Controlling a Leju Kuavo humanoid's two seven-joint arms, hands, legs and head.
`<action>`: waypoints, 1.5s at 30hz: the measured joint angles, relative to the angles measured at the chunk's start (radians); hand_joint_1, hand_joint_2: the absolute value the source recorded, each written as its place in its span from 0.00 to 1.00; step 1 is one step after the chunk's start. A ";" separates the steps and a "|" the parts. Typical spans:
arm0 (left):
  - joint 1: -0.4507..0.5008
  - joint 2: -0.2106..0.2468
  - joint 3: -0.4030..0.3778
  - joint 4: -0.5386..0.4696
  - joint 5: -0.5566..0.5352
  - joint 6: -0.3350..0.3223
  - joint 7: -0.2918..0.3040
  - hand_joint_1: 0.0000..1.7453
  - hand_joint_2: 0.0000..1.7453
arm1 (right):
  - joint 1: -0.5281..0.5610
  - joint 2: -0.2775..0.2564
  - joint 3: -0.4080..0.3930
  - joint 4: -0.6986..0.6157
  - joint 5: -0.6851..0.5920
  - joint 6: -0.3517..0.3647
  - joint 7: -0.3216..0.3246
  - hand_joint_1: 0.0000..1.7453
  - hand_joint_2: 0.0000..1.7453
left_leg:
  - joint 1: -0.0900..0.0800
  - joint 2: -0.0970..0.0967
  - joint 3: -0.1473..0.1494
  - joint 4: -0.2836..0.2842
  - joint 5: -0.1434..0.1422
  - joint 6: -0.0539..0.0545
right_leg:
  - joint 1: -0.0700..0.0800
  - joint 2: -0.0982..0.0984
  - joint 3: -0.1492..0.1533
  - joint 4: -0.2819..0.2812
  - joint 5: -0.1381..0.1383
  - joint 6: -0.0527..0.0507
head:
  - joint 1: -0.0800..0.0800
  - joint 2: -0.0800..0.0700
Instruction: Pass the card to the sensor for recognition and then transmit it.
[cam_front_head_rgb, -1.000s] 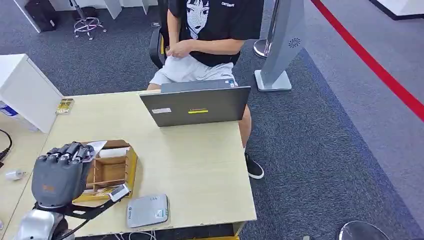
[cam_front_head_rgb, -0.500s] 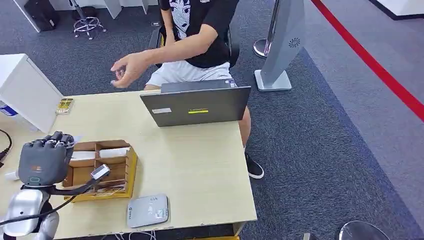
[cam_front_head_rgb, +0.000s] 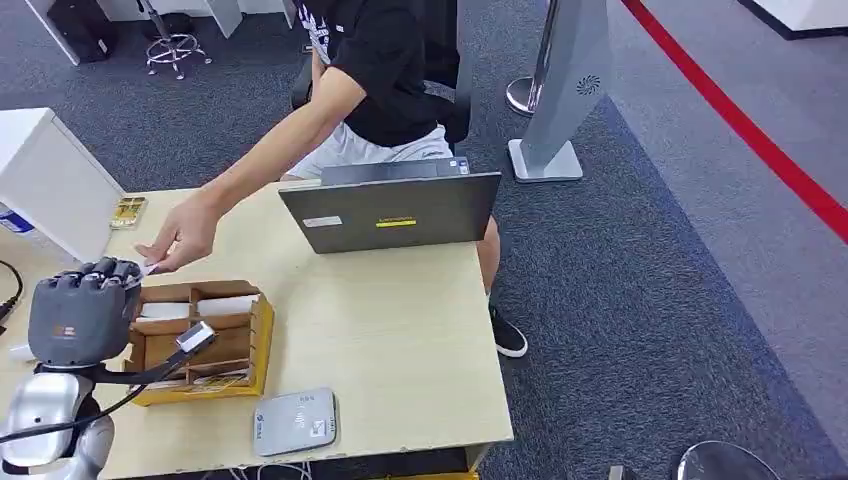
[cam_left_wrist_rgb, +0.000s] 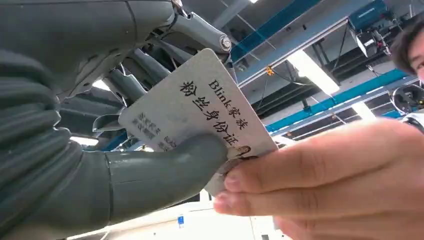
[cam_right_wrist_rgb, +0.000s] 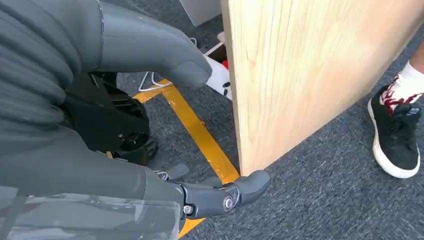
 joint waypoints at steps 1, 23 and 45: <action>-0.002 0.000 0.000 0.000 0.000 0.000 0.000 1.00 1.00 | 0.000 0.000 0.000 0.000 0.000 0.000 0.000 0.00 1.00 | 0.000 0.001 0.000 0.000 0.000 0.000 | 0.000 0.001 0.000 0.000 0.000 0.000 | 0.000 0.000; -0.011 -0.007 0.006 -0.002 0.005 0.025 -0.002 0.00 1.00 | 0.004 0.000 0.000 0.000 0.000 0.000 -0.001 0.00 1.00 | 0.001 0.013 -0.001 -0.001 -0.004 -0.002 | 0.001 0.014 -0.006 0.001 0.000 -0.001 | 0.000 0.000; 0.542 -0.273 0.057 -0.575 0.910 -0.109 -0.526 0.00 1.00 | 0.071 -0.003 -0.143 0.008 -0.042 0.015 -0.102 0.00 1.00 | -0.001 0.007 -0.002 -0.001 -0.007 0.001 | -0.001 0.007 -0.003 -0.001 -0.003 0.003 | 0.000 0.000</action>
